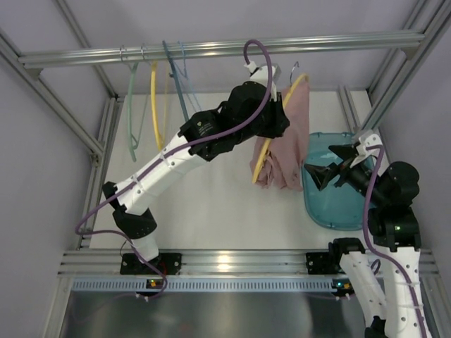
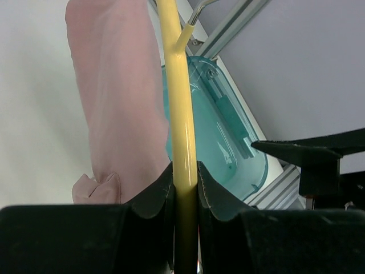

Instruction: Remove the trousers from the hanger

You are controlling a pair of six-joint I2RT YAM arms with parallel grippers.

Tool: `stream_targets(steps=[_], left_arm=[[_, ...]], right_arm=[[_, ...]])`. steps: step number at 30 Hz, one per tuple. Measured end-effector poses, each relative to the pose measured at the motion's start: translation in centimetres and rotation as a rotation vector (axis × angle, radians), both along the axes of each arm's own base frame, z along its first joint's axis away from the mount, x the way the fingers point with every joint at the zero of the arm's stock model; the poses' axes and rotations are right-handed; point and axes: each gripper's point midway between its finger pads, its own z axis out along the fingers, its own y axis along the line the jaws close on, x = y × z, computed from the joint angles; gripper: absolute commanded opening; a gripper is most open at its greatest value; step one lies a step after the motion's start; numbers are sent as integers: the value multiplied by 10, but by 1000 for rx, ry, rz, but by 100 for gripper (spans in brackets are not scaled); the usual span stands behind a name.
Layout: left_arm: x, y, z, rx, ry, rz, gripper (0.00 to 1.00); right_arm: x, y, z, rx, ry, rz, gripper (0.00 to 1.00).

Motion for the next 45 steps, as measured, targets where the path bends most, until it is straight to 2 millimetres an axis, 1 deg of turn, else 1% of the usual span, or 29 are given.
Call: stream_targets(steps=[4, 8, 10, 14, 17, 19, 22, 26, 30, 35, 38, 40, 43, 45], left_arm=[[7, -5, -3, -10, 10, 45, 0], [14, -9, -7, -10, 14, 76, 0], [17, -10, -9, -8, 11, 88, 0], [22, -14, -10, -9, 5, 99, 0], [22, -15, -10, -13, 3, 97, 0], [22, -17, -9, -19, 3, 91, 0], [20, -19, -7, -28, 3, 78, 0], [17, -22, -7, -32, 8, 61, 0], [16, -23, -7, -32, 6, 49, 0], [16, -24, -8, -23, -1, 37, 0], [16, -26, -13, -19, -4, 31, 0], [17, -28, -17, -15, -2, 28, 0], [16, -29, -25, -3, 8, 20, 0], [15, -30, -28, 2, 14, 15, 0]], right_arm=[[5, 5, 2, -14, -31, 20, 100], [14, 16, -10, -56, -36, 52, 99], [16, 26, -18, -77, -25, 84, 99], [13, 58, -28, -126, -42, 173, 100], [14, 73, -34, -145, -60, 195, 99], [23, 73, -37, -155, -67, 161, 99], [40, 66, -36, -162, -85, 74, 99], [50, 59, -24, -148, -132, 10, 99], [48, 58, -21, -156, -150, 12, 99], [31, 57, -20, -196, -183, 70, 100], [18, 55, -22, -231, -203, 112, 99], [14, 52, -21, -243, -217, 114, 99], [16, 47, -15, -231, -228, 75, 99], [22, 46, -17, -222, -204, 51, 99]])
